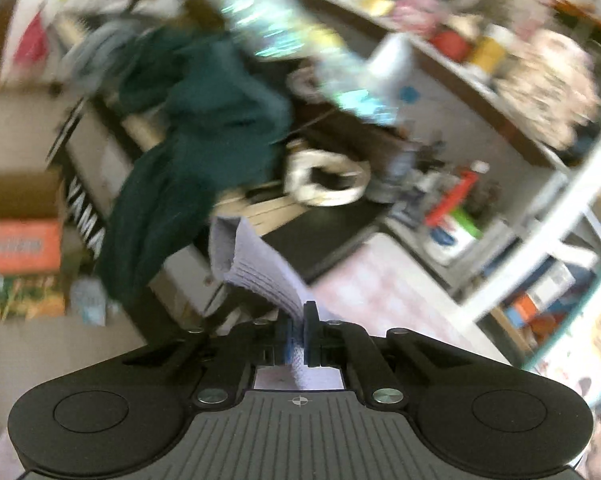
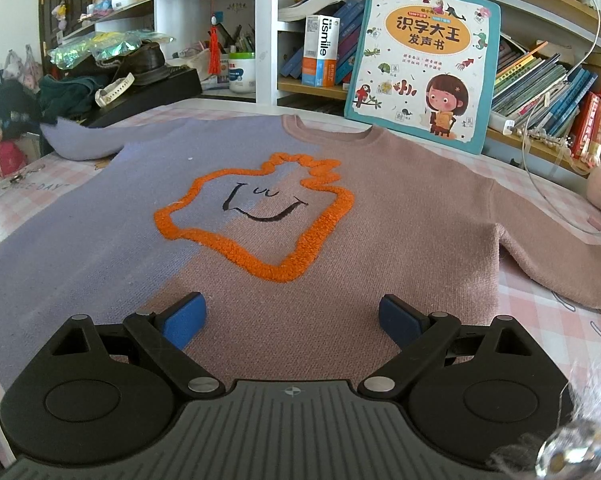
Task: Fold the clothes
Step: 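Grasp the lavender sleeve cuff with the left gripper and lift it, then carry the lavender sleeve across the sweater body with the left gripper and release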
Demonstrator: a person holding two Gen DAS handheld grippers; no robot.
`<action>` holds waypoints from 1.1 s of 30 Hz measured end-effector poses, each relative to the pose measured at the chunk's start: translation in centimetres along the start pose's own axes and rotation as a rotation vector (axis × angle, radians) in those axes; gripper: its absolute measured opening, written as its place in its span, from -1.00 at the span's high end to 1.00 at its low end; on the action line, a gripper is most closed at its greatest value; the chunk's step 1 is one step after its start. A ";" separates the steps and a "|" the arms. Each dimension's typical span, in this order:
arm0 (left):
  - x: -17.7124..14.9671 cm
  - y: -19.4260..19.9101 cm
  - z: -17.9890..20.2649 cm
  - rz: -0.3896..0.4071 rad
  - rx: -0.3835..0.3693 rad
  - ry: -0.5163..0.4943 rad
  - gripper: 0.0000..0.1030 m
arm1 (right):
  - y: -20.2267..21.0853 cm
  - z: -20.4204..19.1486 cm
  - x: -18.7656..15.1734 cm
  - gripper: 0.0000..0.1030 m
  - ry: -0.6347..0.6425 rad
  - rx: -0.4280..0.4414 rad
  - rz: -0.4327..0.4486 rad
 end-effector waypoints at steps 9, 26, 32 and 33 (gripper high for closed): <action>1.9 2.6 12.9 0.055 -0.219 -0.210 0.94 | -0.1 0.1 0.0 -0.84 -0.011 0.005 -0.006; -7.9 -1.8 37.5 -0.072 -0.545 -0.457 0.93 | 0.0 0.1 0.1 -0.84 -0.013 0.008 -0.007; -13.3 -4.2 41.2 -0.167 -0.529 -0.561 0.91 | 0.0 0.1 0.1 -0.84 -0.014 0.008 -0.007; -14.2 -4.6 41.7 -0.184 -0.529 -0.580 0.90 | 0.0 0.1 0.1 -0.84 -0.014 0.008 -0.007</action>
Point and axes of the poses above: each gripper's, at about its wrist camera, not at the fingertips, and y roughly against the way its jaws point, z to its right, x to its top, the point moved 7 cm from there along -y, roughly the way its jaws point, and after that the axes turned 15 degrees about -y, right-handed, at the moved point
